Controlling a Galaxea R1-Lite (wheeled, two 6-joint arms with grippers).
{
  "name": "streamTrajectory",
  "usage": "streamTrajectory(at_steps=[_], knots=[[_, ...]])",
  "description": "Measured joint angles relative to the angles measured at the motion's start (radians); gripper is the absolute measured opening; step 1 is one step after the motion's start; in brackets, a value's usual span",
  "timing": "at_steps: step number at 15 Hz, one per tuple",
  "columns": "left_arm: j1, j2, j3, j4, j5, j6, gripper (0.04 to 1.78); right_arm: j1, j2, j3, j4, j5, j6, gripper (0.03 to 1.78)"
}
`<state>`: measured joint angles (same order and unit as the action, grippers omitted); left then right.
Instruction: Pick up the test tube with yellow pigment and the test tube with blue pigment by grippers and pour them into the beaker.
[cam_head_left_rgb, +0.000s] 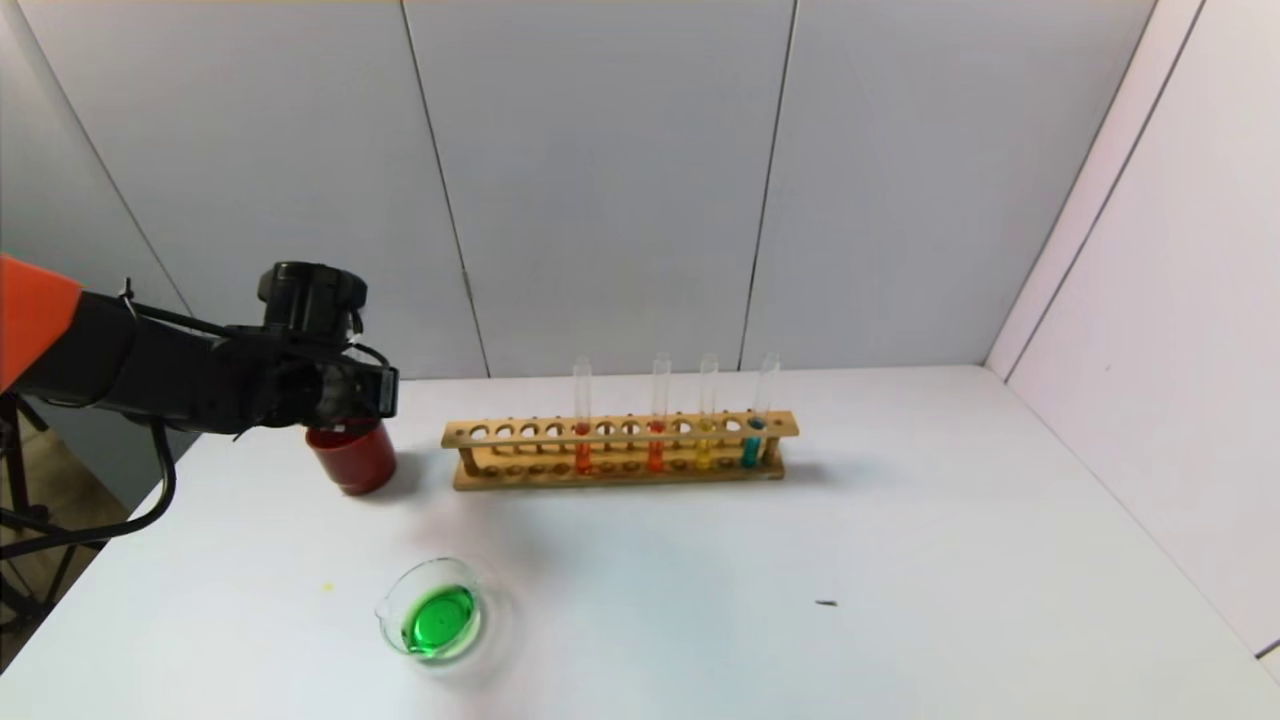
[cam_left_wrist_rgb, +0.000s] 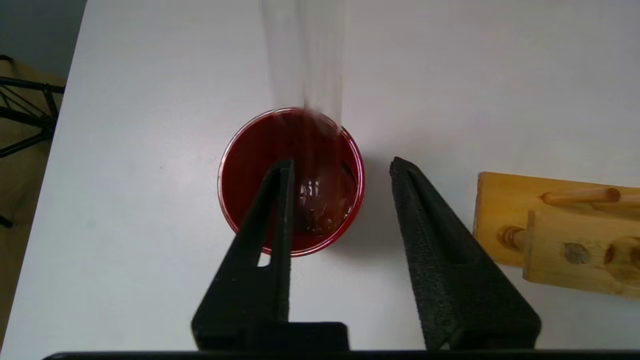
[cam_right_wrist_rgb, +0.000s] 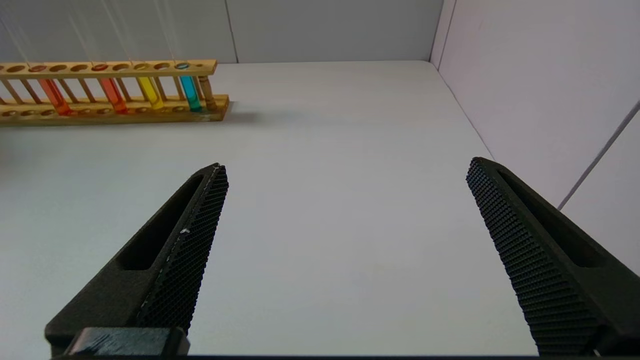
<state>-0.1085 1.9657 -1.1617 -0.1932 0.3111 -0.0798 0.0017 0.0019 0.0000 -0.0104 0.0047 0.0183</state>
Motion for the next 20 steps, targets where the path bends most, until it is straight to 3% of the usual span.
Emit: streamTrajectory(at_steps=[4,7,14,20], knots=[[0.005,-0.053,0.003,0.005,-0.003,0.019,1.41,0.000,0.000,0.000,0.000,0.000,0.000,1.74],[0.017,-0.124,0.005,0.014,-0.018,0.069,1.69,0.000,0.000,0.000,0.000,0.000,0.000,1.74],[0.028,-0.494,0.076,0.165,-0.113,0.092,1.75,0.000,0.000,0.000,0.000,0.000,0.000,1.74],[0.032,-0.978,0.289,0.358,-0.072,0.089,1.75,0.000,0.000,0.000,0.000,0.000,0.000,1.74]])
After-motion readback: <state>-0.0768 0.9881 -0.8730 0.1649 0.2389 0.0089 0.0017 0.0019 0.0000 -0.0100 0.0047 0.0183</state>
